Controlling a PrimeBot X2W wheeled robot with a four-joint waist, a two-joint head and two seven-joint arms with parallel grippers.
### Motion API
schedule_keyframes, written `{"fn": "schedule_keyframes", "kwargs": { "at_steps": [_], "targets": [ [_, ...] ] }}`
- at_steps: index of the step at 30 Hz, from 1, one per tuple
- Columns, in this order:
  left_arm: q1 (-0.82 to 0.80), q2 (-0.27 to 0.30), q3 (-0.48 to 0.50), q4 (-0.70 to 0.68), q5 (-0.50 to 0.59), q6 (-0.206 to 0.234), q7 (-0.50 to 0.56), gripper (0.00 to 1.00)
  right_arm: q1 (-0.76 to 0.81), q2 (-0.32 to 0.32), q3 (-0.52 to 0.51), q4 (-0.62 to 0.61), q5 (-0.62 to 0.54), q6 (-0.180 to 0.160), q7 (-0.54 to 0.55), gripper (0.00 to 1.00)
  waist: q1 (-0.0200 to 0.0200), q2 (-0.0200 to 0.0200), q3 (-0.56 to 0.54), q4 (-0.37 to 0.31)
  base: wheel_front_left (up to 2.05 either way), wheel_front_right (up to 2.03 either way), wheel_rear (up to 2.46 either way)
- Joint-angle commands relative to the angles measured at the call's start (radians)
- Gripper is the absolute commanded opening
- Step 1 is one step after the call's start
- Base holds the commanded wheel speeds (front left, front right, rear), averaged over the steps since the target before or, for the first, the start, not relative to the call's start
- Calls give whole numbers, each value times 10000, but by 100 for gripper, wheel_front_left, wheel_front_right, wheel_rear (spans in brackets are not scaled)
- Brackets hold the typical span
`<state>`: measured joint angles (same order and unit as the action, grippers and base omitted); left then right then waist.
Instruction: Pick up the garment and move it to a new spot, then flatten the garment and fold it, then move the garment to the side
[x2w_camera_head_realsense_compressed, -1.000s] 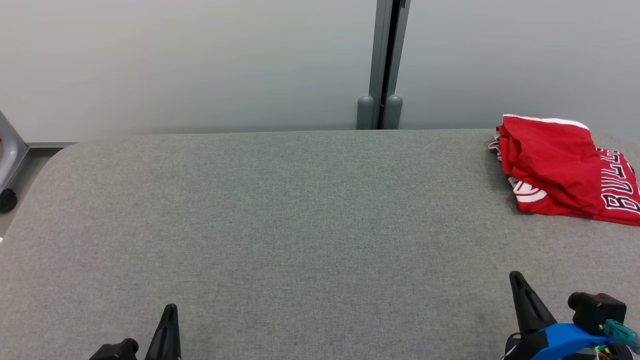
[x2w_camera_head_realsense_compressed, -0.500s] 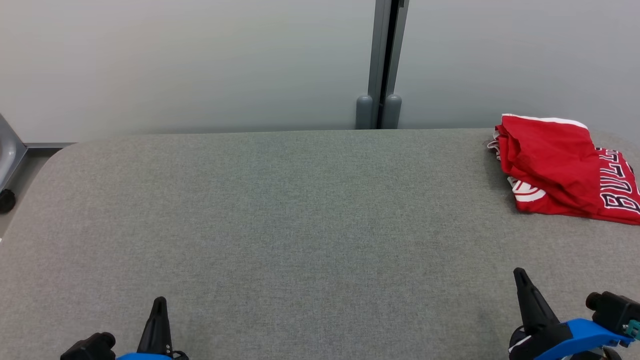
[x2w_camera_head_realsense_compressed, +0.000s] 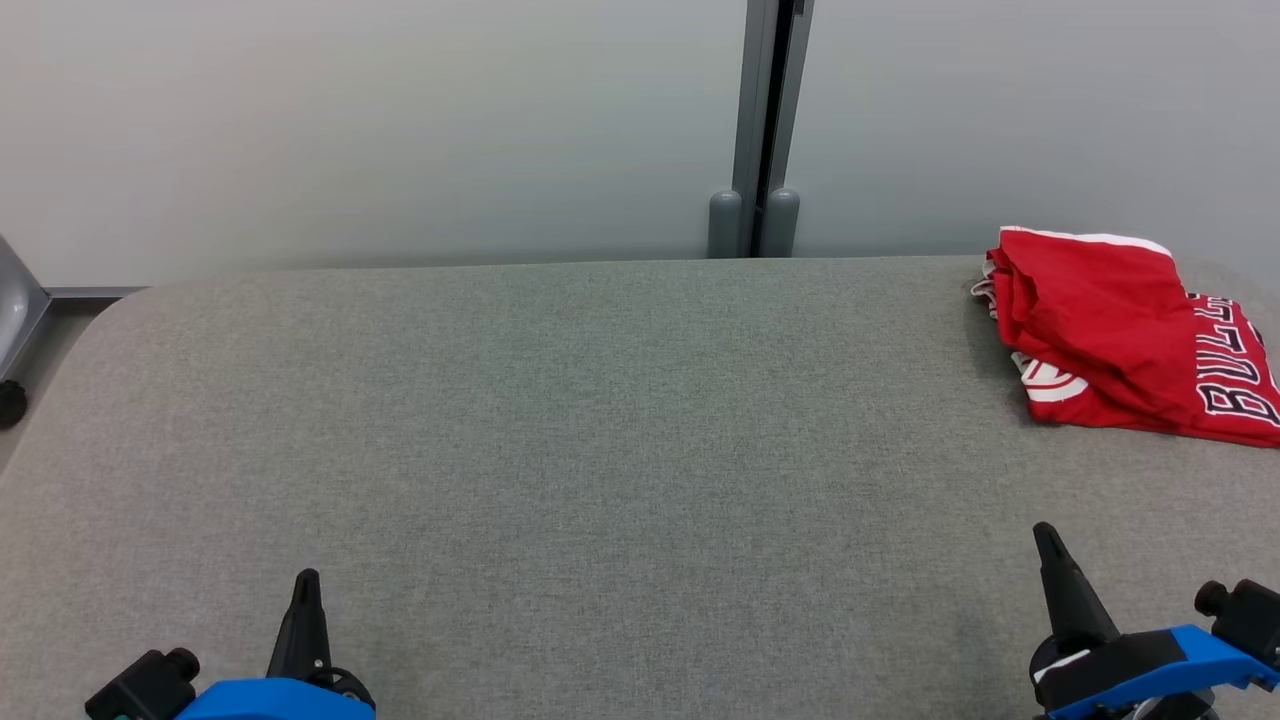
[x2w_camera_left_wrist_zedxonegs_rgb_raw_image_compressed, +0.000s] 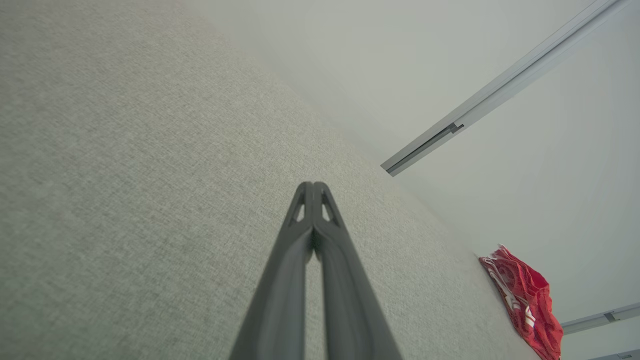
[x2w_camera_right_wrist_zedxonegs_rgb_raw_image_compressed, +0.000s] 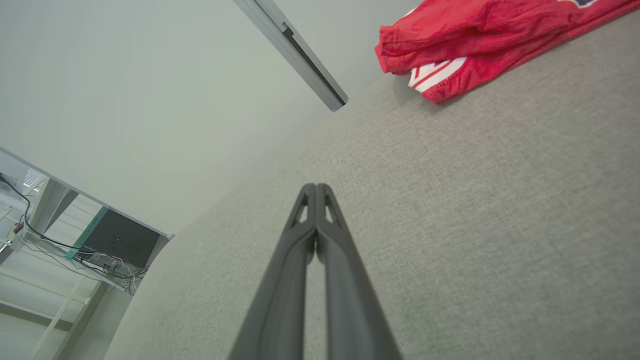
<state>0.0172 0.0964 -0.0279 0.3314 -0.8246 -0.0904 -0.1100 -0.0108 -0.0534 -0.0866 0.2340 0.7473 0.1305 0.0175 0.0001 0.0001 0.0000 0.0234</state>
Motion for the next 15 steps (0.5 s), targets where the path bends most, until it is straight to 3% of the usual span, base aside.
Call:
{"fn": "schedule_keyframes", "kwargs": {
  "at_steps": [1,15],
  "targets": [
    [-293,31,97,-166,-204,-59,55,0,-317,-10,-38,-118,268,2,24,0,0,-1,0,-1,0,0,0],
    [-527,-75,392,-329,-1847,-136,531,0,-474,-1,-94,-75,2064,3,235,0,0,-1,5,-37,0,0,0]
  ]
}}
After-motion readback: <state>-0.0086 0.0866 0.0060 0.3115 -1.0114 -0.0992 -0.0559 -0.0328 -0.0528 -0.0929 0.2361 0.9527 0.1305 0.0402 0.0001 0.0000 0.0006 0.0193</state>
